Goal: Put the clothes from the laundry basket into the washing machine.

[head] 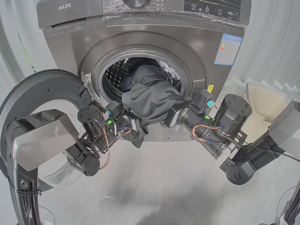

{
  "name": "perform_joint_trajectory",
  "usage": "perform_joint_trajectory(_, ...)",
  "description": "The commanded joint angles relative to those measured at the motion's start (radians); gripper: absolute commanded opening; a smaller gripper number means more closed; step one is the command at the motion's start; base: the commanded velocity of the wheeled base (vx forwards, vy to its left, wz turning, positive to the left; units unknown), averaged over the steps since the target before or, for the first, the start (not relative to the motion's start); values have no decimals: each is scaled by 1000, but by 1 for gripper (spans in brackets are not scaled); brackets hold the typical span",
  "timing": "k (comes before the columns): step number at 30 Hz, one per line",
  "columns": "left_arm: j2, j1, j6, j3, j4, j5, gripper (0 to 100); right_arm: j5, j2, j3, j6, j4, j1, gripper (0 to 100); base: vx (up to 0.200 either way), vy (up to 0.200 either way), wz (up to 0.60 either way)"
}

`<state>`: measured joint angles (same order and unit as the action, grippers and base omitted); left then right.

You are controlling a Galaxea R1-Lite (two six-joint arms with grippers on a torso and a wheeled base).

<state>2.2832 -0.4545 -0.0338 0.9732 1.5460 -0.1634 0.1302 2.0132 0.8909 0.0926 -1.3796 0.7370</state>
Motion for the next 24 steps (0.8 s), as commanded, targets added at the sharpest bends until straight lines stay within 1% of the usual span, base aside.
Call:
perform_joint_trajectory(1,-126,-15,17,-88,3,4,0,6,52,-16,3,4,-90,0,0,0,0)
perform_joint_trajectory(3,-162,-29,15,-128,5,4,0,6,84,-20,6,1,-103,0,0,0,0)
perform_joint_trajectory(7,-212,-32,17,-188,5,1,0,0,141,-20,4,-12,-108,0,0,0,0)
perform_joint_trajectory(10,-257,-30,22,-226,6,-1,0,-6,160,-27,1,-15,-93,0,0,0,0)
perform_joint_trajectory(12,-277,-32,31,-240,6,-1,0,-12,164,-36,-2,-18,-84,0,0,0,0)
perform_joint_trajectory(13,-297,-32,41,-252,6,-1,0,-26,164,-39,-1,-30,-64,0,0,0,0)
perform_joint_trajectory(14,-307,-30,46,-257,6,-1,0,-32,164,-41,-1,-39,-54,0,0,0,0)
perform_joint_trajectory(17,-332,-26,49,-263,6,-1,0,-38,150,-43,-1,-50,-27,0,0,0,0)
perform_joint_trajectory(18,-341,-24,49,-266,6,-2,0,-40,139,-53,-2,-49,-19,100,0,0,0)
perform_joint_trajectory(20,-358,-23,49,-272,6,-2,0,-46,94,-124,-8,-42,-8,100,0,0,0)
perform_joint_trajectory(21,-364,-21,49,-278,6,-2,0,-60,71,-167,-13,-42,-4,100,0,0,0)
perform_joint_trajectory(22,-372,-21,49,-289,6,-2,0,-83,50,-214,-22,-49,2,100,0,0,0)
perform_joint_trajectory(24,-390,-16,49,-326,6,-2,0,-146,-14,-343,-53,-53,10,100,0,0,0)
